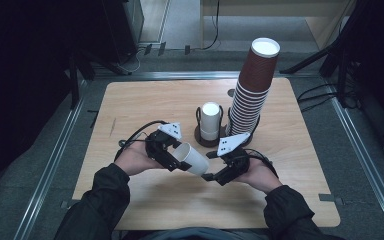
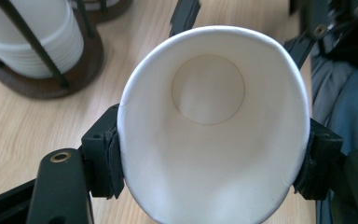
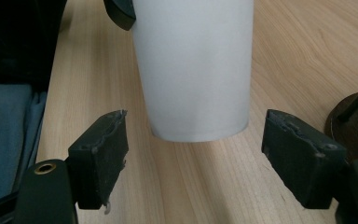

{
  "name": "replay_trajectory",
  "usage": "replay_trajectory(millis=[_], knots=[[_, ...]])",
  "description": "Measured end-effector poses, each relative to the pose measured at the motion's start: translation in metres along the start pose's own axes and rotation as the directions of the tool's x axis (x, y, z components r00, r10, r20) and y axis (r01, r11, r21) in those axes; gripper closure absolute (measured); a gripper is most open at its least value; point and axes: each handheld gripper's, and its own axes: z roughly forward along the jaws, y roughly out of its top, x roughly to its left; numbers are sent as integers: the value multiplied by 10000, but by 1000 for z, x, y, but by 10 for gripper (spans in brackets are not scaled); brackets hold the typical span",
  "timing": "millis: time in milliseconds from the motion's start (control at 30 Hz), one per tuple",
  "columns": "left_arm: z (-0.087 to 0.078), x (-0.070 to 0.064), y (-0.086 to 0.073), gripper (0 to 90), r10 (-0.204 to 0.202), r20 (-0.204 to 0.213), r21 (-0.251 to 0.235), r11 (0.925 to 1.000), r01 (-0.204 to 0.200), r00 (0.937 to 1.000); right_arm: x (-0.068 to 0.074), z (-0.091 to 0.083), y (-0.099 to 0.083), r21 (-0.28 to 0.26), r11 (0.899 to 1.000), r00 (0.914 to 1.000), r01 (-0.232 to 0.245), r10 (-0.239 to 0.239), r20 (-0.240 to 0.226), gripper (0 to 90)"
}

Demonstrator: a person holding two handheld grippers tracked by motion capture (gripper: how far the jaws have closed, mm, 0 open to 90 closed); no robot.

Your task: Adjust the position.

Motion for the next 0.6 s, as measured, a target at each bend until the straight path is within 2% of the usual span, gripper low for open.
replay_trajectory(millis=[100,133,233,600], knots=[[5,0,0,267,79,-340,493,9988,-62,9994,0,2,-1,164,9998,9999,75,-76,68,226],[7,-1,1,266,238,-532,830,9964,-193,9983,0,2,-1,215,9997,9999,79,-80,89,226],[13,-4,4,266,612,-919,1378,9893,-482,9939,0,4,-1,340,9994,9999,2,-6,110,226],[18,-13,17,264,924,-459,1369,9869,-854,9947,3,13,-1,568,9984,9999,59,-64,78,226]])
